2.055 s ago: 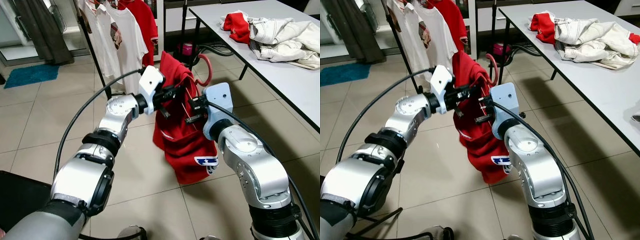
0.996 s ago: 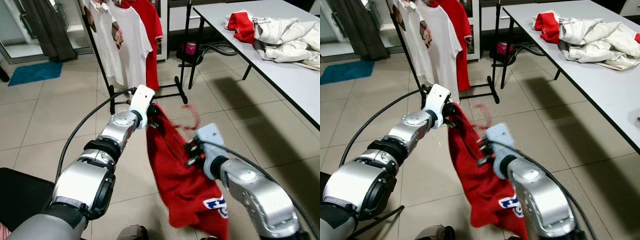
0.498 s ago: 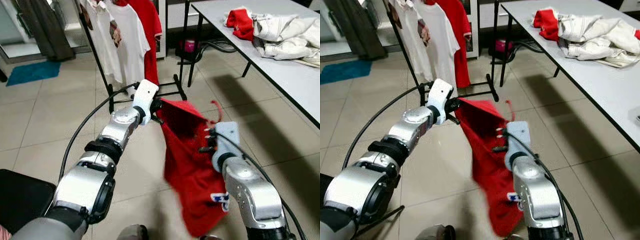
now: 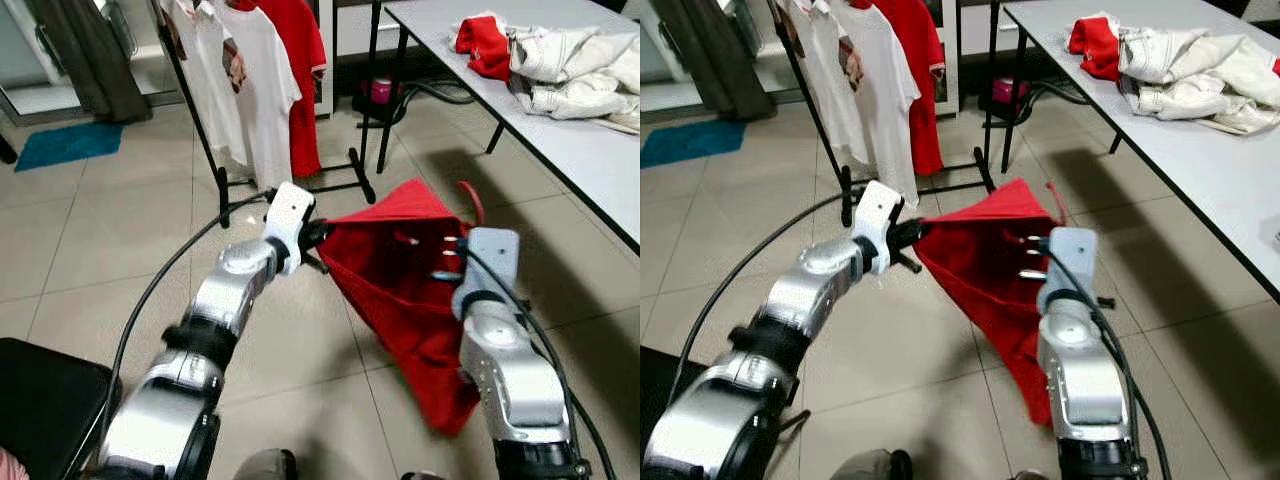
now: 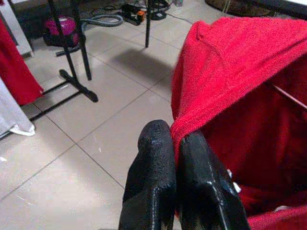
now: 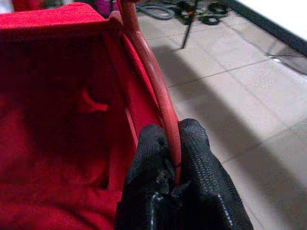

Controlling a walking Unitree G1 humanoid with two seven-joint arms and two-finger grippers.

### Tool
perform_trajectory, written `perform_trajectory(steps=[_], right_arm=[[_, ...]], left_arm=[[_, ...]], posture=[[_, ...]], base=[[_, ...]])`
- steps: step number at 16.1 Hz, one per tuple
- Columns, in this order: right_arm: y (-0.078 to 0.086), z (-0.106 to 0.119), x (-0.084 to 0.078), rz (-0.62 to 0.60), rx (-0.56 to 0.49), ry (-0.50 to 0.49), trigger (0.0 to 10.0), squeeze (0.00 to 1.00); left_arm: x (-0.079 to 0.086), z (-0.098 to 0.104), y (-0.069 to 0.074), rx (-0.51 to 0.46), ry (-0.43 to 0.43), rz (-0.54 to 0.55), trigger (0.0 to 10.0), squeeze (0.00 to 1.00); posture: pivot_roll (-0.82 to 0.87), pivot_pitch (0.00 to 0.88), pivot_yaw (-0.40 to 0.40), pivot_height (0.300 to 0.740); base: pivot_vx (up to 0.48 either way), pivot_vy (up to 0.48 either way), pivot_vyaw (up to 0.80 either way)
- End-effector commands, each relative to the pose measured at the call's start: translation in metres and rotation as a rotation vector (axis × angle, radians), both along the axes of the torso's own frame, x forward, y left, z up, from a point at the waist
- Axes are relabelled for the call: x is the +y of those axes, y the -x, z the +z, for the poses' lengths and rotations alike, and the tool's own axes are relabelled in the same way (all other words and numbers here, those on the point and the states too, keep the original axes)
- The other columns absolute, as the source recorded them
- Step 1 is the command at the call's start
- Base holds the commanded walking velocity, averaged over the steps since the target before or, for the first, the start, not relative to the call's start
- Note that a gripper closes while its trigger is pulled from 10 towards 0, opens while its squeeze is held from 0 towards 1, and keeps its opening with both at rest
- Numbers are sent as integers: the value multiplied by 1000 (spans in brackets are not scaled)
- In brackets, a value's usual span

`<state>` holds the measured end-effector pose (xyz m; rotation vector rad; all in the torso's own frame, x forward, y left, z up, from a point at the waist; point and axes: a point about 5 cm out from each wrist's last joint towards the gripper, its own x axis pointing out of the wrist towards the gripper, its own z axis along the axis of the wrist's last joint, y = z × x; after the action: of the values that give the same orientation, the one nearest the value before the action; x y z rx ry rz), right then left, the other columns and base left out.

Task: Hang hanger

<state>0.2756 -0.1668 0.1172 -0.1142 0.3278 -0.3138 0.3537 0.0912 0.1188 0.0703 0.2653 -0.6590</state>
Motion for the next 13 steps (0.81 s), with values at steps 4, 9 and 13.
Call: perform_trajectory(steps=[4, 9, 13], right_arm=[[7, 16, -65, -365, -106, 117, 10000, 0], [-4, 10, -51, -264, -129, -40, 10000, 0], [-17, 4, -2, 58, -73, -191, 10000, 0]], left_arm=[[17, -3, 17, 61, 33, 59, 0, 0], [16, 4, 23, 53, 50, 104, 0, 0], [-4, 31, 11, -47, 85, 104, 0, 0]], posture=[[37, 54, 90, 740], [36, 52, 87, 740], [38, 46, 87, 740]], base=[[0, 0, 0], [0, 0, 0], [0, 0, 0]])
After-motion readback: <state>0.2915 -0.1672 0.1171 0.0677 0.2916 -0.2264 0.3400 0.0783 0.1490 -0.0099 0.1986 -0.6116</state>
